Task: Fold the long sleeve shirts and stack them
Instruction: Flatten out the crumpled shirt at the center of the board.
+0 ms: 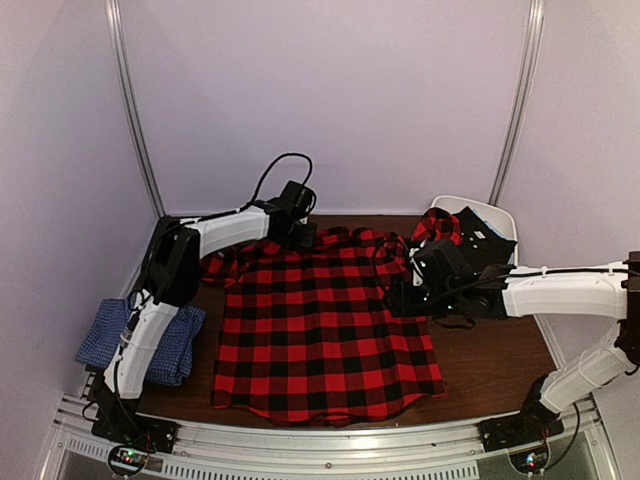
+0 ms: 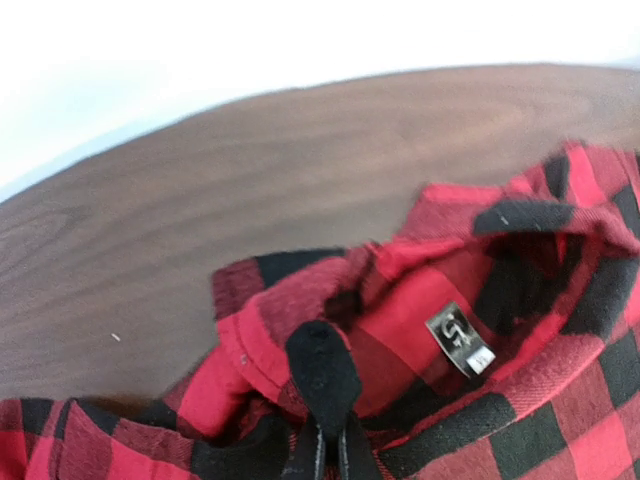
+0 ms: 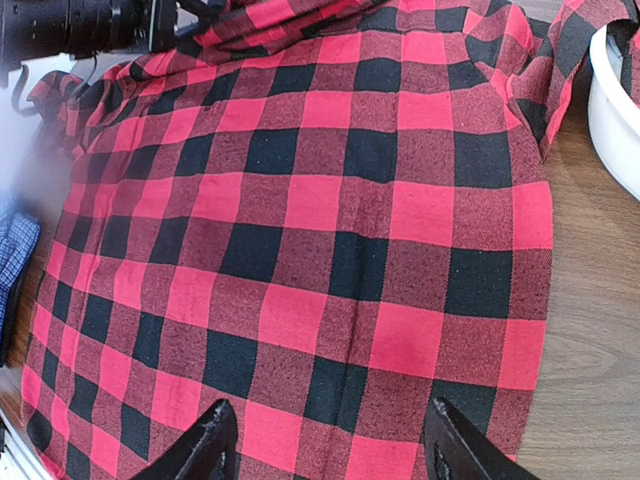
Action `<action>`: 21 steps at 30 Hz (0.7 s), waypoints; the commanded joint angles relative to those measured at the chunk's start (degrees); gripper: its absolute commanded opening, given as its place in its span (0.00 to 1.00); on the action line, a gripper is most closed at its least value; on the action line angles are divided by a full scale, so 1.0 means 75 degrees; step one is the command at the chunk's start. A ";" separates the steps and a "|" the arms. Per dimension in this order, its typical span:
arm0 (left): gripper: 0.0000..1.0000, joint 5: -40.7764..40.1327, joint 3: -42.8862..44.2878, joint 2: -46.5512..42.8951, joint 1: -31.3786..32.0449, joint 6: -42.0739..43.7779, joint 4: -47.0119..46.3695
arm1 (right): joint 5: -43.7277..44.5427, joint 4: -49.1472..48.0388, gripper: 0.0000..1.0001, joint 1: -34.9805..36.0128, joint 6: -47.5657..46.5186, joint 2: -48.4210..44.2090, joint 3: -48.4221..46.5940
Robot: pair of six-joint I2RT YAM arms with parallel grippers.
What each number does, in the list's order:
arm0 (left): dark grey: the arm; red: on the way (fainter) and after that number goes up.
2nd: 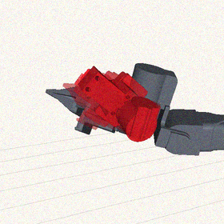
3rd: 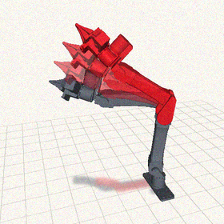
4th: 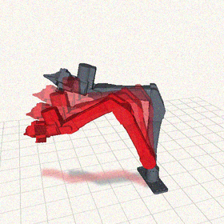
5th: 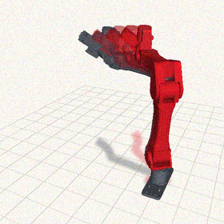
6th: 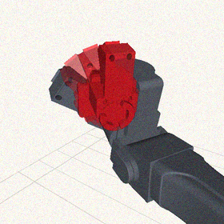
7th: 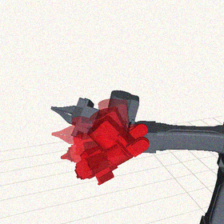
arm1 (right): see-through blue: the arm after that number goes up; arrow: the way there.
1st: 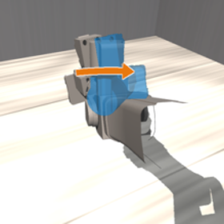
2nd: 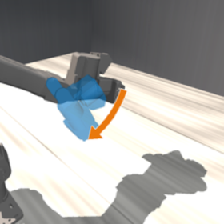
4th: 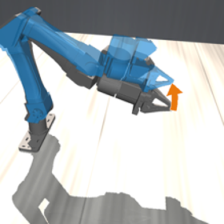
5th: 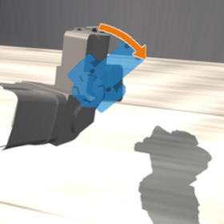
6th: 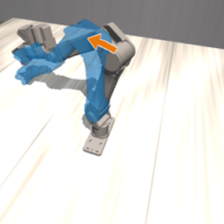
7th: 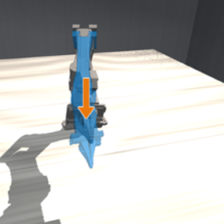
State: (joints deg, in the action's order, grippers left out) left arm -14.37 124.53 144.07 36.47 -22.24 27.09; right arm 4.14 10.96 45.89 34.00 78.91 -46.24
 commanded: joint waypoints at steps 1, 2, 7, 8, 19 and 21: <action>0.00 0.0524 0.0417 -0.0051 -0.0712 -0.0256 -0.0850 | 0.0075 0.0130 0.64 0.0033 0.0022 -0.0140 -0.0164; 0.00 0.0651 0.0475 -0.0020 -0.0840 -0.0317 -0.0963 | 0.0059 0.0141 0.64 0.0034 0.0018 -0.0129 -0.0179; 0.08 0.1301 0.1179 0.0396 -0.1348 -0.0310 -0.1448 | 0.0035 0.0254 0.64 0.0025 -0.0048 -0.0092 -0.0278; 0.18 0.1401 0.1423 0.0540 -0.1398 -0.0306 -0.1427 | 0.0044 0.0260 0.64 0.0033 -0.0051 -0.0092 -0.0280; 0.65 0.1680 0.1118 0.0037 -0.1640 -0.0800 -0.1285 | -0.0018 0.0129 0.65 0.0032 -0.0143 0.0249 -0.0439; 0.59 0.1839 0.0609 -0.0279 -0.1629 -0.0852 -0.1291 | -0.0037 0.0079 0.65 0.0034 -0.0172 0.0401 -0.0492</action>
State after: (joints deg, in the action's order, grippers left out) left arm -2.83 133.95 147.72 24.08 -27.40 18.94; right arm 3.95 12.21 45.89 33.36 79.85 -48.05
